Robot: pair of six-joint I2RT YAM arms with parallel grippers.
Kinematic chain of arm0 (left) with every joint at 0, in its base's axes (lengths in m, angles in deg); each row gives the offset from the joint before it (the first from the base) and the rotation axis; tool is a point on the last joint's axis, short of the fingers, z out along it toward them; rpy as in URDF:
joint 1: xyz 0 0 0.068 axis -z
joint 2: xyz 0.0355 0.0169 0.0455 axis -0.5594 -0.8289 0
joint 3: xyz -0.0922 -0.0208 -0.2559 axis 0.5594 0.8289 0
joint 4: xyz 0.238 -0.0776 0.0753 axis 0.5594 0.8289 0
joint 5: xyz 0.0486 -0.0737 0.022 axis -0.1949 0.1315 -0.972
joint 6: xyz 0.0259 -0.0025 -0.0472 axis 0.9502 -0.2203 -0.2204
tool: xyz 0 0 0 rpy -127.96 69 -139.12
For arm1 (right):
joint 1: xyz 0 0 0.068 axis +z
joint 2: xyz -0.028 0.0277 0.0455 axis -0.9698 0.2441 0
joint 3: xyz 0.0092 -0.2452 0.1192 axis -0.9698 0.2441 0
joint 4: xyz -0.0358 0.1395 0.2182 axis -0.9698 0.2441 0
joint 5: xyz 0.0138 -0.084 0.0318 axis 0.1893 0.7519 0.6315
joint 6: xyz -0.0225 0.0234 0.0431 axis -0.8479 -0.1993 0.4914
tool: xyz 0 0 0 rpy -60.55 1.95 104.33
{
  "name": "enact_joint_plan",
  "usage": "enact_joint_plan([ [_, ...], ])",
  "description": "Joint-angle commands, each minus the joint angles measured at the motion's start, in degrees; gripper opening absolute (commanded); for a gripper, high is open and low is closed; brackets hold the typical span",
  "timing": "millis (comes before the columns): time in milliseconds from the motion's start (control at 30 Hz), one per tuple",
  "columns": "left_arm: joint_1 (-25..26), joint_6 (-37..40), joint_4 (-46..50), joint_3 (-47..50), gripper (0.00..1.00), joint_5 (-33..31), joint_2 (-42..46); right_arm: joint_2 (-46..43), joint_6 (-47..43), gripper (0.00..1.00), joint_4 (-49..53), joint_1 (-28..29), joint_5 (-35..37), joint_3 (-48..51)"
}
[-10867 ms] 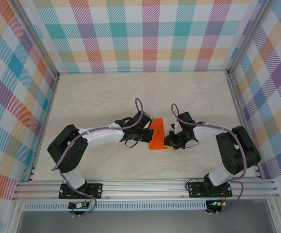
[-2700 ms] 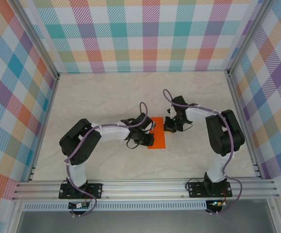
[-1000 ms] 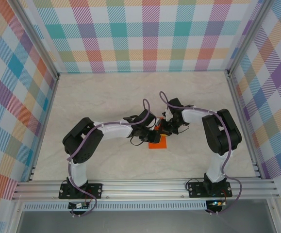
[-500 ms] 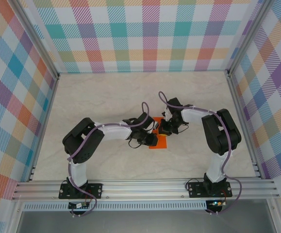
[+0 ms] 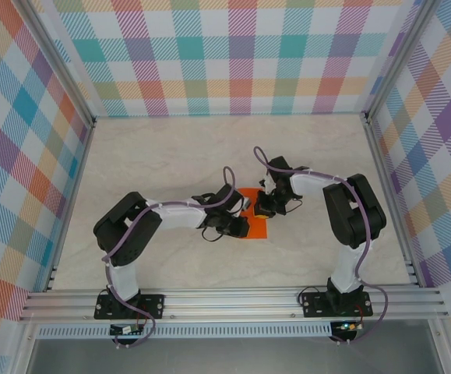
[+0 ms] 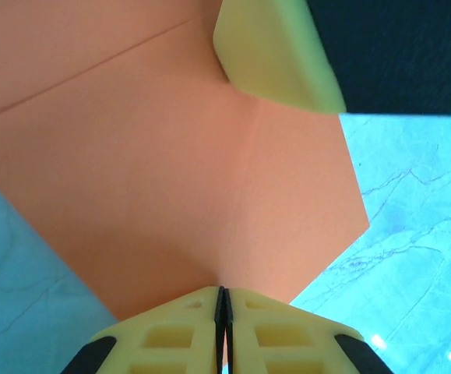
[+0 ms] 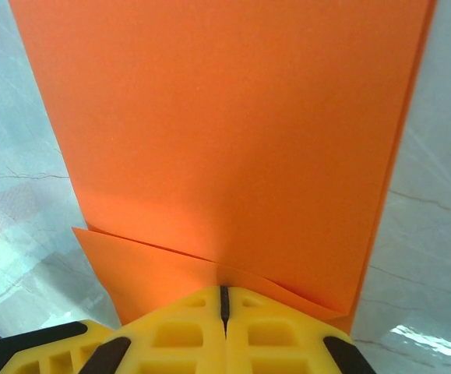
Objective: Fold a paper plane with a square sheet of paper (fold left side to right side)
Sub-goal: Fold the triangle a second time at the center of the table.
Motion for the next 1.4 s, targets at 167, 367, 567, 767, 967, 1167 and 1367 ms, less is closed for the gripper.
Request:
enact_joint_plan([
  [167,0.08,0.07,7.32,6.82,0.11,-1.79,4.03,2.87,-1.28,0.00,3.72,-0.10,5.97,0.22],
  [367,-0.73,-0.27,7.59,7.83,0.10,-1.59,6.91,2.78,-1.33,0.00,3.71,-0.08,5.87,0.22],
  [567,-1.92,-0.09,7.61,5.76,0.10,0.43,9.95,2.52,-1.39,0.00,3.64,-0.10,5.69,0.37],
  [767,-2.18,-1.22,3.96,2.26,0.10,4.32,8.43,2.34,-1.39,0.00,3.66,-0.06,5.77,0.32],
  [967,-2.16,-1.26,1.98,-2.32,0.10,5.57,0.82,2.25,-1.35,0.00,3.76,-0.10,5.69,0.48],
  [1167,-2.18,-0.62,3.00,-1.47,0.10,3.63,-1.71,2.10,-1.33,0.00,3.73,-0.10,5.77,0.58],
  [1367,-2.21,-0.75,3.65,3.41,0.10,1.66,0.56,0.80,-1.40,0.00,2.42,-0.09,5.09,1.14],
])
